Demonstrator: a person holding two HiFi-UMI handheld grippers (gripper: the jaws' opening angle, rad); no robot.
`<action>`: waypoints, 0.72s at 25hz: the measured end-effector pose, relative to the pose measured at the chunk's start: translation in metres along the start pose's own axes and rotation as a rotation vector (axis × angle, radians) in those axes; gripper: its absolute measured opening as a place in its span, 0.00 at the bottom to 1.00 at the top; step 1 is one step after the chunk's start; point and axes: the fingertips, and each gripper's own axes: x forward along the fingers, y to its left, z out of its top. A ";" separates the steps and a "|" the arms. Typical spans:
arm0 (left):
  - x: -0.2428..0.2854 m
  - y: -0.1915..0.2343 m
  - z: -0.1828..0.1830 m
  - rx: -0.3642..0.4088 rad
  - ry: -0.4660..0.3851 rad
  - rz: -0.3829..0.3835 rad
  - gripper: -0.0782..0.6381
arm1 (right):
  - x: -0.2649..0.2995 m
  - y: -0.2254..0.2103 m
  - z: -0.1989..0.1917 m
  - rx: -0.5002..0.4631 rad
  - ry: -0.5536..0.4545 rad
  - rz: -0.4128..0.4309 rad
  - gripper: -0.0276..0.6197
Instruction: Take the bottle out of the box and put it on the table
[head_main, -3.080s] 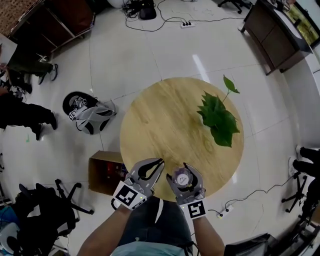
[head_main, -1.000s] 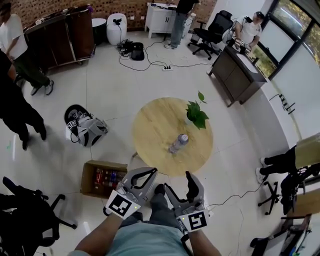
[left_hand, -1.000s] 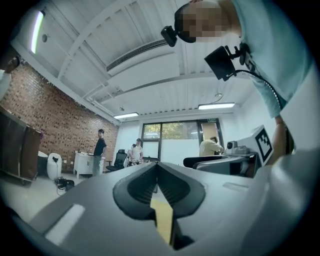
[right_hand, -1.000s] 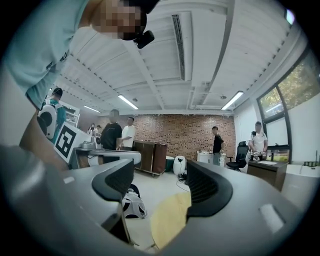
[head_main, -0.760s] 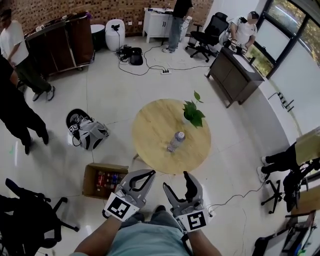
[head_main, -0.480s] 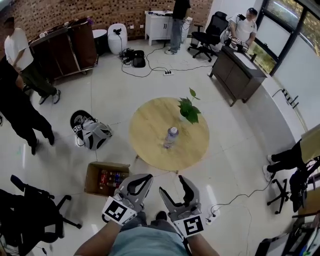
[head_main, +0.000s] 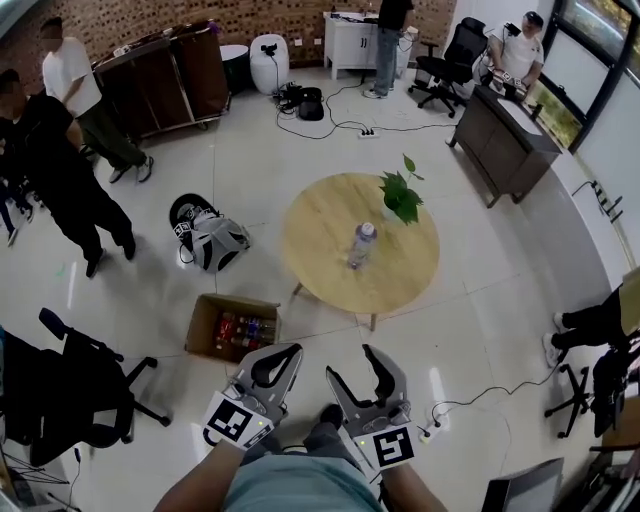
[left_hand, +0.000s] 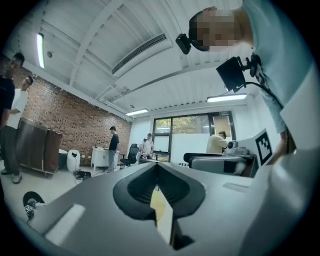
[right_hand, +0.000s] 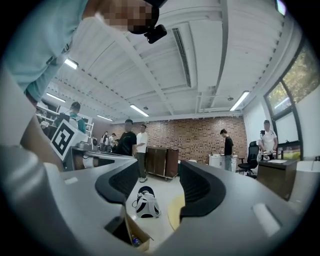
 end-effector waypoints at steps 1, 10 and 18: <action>-0.008 0.002 0.001 -0.003 -0.004 0.003 0.12 | 0.001 0.008 0.001 -0.004 -0.001 -0.003 0.45; -0.083 0.033 0.022 0.021 -0.016 0.019 0.12 | 0.021 0.102 0.010 0.035 -0.010 0.005 0.41; -0.113 0.039 0.028 0.051 -0.026 0.039 0.12 | 0.027 0.129 0.015 -0.013 -0.023 0.063 0.38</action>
